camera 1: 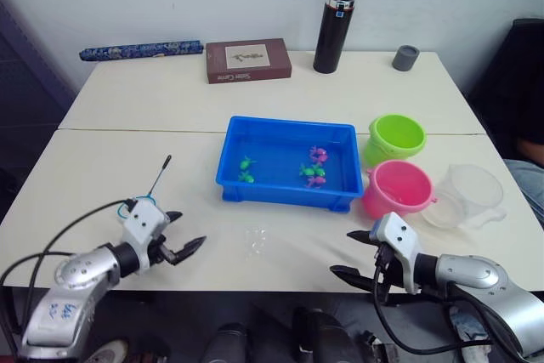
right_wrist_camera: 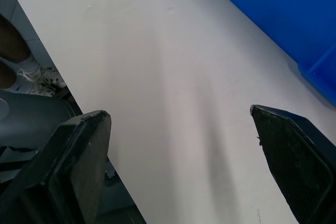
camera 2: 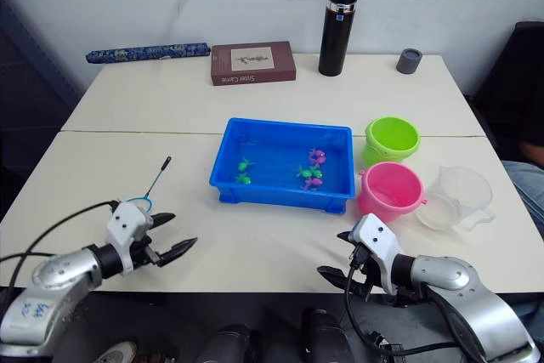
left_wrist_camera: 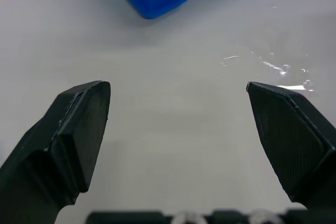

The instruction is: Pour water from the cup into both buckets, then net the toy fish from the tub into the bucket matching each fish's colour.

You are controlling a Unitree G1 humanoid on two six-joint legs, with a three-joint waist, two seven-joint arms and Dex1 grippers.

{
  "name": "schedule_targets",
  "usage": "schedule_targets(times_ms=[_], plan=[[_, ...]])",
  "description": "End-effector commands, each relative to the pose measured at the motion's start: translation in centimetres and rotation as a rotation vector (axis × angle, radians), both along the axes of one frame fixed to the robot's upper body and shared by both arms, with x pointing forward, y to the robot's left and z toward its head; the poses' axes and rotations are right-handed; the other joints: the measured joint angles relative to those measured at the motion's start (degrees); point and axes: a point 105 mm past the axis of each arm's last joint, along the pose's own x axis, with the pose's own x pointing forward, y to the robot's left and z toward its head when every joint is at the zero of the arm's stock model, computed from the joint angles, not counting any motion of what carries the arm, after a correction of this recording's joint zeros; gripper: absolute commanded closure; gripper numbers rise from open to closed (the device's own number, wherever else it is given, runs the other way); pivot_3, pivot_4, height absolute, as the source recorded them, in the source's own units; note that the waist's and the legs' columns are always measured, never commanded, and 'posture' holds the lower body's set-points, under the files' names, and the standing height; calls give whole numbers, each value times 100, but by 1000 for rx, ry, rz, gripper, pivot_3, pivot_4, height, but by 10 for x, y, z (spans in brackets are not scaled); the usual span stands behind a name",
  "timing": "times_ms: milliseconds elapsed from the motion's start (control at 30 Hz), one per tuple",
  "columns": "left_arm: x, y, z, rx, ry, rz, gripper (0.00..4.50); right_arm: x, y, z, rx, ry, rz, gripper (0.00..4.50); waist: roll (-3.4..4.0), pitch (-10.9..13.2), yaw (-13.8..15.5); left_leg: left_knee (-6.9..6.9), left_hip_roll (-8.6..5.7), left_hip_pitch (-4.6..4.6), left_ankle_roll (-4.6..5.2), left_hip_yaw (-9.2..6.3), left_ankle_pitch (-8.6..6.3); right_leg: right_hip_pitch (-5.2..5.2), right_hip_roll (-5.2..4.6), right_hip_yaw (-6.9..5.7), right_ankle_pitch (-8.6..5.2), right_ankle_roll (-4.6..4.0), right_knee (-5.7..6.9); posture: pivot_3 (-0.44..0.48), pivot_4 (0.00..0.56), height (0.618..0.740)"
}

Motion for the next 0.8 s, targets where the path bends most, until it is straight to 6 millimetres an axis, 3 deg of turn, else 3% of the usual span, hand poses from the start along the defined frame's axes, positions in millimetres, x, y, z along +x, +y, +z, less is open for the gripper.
schedule_targets(times_ms=[33, 233, 433, 633, 700, 800], plan=[[13, 9, 35, -24, -59, -23, 34, 4, -5, 10, 9, -33, -28, 0, 0, 1, 20, 0, 0, 0, 0, -1, 0, 0, 0, 0, 0, 0, 1, 0, 150, 740], [38, -10, 80, 57, -139, -209, 34, 1, -51, 12, -63, 23, -225, 0, 5, 2, 104, 0, 0, -9, -21, 0, 9, -1, -1, -3, 1, 2, -12, 0, 150, 740], [58, -64, 118, 50, -211, -488, 34, -15, -102, 13, -107, 83, -526, 0, 5, 3, 93, 2, -1, -25, -27, 1, 7, -1, 2, -8, 7, 12, -20, 0, 150, 740], [63, -117, 127, -43, -213, -713, 34, -29, -132, 7, -106, 50, -805, 0, 7, 2, 60, 3, 0, -26, -39, 6, 19, -4, 13, -5, 10, 19, -3, 0, 150, 740], [65, -138, 121, -62, -221, -786, 34, -33, -149, 3, -70, -2, -989, 0, 2, 0, 77, 3, -1, -25, -41, 14, 25, -11, 14, 5, 10, 20, 6, 0, 150, 740], [69, -153, 116, -74, -229, -835, 34, -36, -160, 1, -36, -62, -1139, 0, 5, 0, 79, 4, -3, -24, -50, 18, 35, -19, 15, 9, 9, 20, 3, 0, 150, 740]])
